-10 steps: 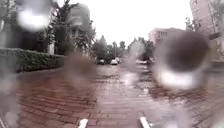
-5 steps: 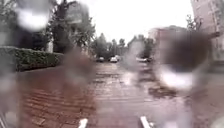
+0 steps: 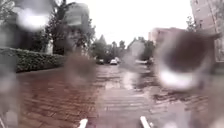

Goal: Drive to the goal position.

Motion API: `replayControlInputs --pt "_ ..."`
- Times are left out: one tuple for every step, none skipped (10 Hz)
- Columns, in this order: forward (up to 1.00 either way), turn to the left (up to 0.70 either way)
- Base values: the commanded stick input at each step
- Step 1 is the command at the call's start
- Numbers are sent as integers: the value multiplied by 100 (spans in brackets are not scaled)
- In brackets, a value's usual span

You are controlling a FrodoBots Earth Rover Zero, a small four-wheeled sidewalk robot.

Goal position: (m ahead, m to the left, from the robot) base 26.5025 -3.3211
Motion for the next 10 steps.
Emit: replayControlInputs --pt "32 0" --pt "20 0" --pt "33 0" --pt "51 0" --pt "64 0" --pt "70 0" --pt "70 0" --pt "70 0" --pt "70 0" --pt "70 0"
